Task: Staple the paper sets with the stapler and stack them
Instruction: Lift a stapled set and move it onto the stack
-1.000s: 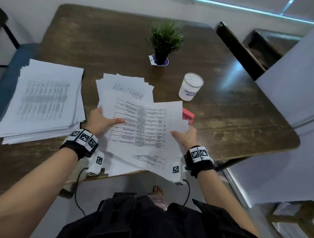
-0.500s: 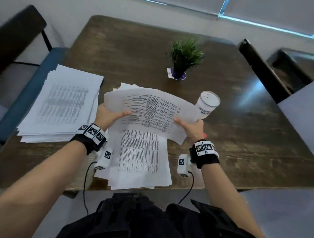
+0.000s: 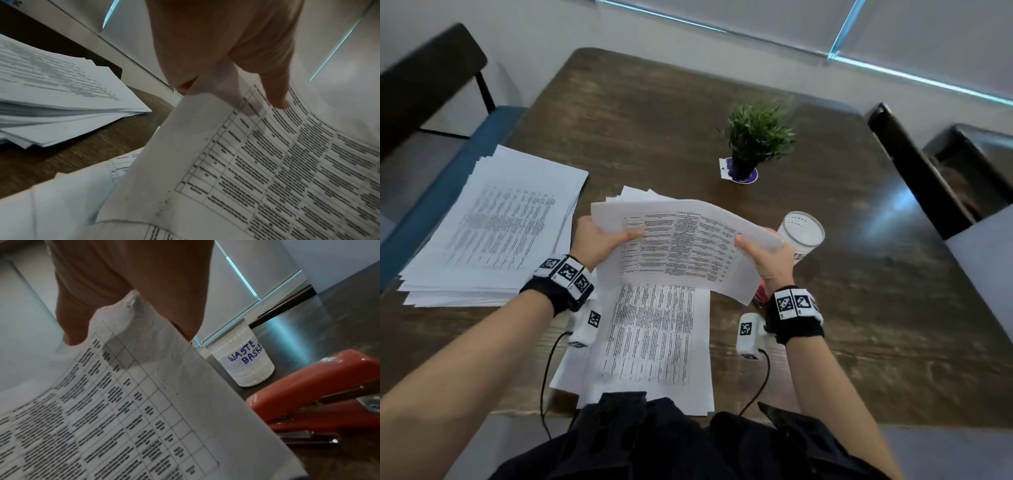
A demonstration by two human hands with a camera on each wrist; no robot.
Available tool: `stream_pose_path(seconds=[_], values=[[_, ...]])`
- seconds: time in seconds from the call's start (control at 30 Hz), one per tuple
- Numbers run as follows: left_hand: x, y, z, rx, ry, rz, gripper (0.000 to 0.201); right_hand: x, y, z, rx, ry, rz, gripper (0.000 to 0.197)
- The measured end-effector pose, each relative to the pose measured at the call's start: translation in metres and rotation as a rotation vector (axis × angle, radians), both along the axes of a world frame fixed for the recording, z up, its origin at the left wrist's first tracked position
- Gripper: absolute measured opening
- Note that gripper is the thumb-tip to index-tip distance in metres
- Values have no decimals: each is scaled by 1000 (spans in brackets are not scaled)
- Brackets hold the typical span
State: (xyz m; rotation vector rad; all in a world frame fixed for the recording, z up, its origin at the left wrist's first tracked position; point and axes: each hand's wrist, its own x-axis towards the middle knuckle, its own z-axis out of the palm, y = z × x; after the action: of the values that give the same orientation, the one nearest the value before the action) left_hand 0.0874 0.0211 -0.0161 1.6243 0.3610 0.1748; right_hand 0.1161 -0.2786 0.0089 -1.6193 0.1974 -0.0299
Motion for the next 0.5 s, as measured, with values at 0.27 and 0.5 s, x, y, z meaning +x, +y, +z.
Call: stream_pose_path(seconds=[0.27,0.5], values=[[10,-14,80,323,-216,-289,33,15,34,53,-1044,-304,286,79],[30,15,128,530,-135,-390,18,28,38,65,-600,-155,314,17]])
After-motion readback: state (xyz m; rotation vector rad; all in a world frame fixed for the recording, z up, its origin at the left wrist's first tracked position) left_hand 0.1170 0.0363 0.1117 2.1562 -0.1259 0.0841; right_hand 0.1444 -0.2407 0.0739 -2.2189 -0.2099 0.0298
